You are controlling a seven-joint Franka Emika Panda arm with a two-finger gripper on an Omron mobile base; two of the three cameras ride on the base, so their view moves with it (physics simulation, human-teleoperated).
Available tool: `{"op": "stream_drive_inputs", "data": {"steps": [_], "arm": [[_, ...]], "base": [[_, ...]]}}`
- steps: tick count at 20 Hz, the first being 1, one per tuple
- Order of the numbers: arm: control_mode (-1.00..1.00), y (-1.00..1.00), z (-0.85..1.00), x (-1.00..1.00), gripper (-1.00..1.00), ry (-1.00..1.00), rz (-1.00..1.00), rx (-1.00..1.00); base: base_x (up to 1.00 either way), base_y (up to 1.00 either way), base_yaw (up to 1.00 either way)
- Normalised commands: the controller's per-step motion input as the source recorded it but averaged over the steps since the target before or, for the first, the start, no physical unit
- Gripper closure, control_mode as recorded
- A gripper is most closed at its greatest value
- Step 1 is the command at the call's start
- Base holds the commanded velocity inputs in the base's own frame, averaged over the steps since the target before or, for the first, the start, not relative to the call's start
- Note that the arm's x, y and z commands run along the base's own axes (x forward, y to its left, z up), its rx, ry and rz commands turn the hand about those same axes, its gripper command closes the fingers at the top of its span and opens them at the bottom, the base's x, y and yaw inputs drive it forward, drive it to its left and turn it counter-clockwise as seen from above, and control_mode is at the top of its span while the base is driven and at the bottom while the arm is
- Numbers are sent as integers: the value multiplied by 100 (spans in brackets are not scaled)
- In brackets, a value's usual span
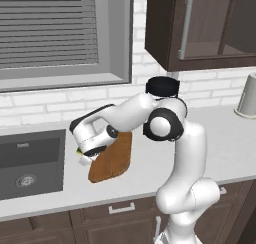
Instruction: Pick up the sponge from the counter and clean the cutting board by briefly scrubbing or pressing down on the cutting board. Once finished, release the sponge.
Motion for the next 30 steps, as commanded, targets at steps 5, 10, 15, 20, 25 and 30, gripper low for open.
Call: {"op": "stream_drive_inputs", "data": {"steps": [5,10,15,20,25,30], "arm": [[-100,100,-76,1,100,2,0,2],[-100,17,-15,-51,100,0,0,0],[-100,-68,23,-60,100,-7,6,0],[-100,-100,70,-12,100,0,21,4],[-100,-98,68,15,100,45,19,4],[-100,-52,84,61,100,77,8,-22]], "base": [[0,0,0],[0,0,0],[0,0,0],[0,0,0],[0,0,0],[0,0,0]]}}
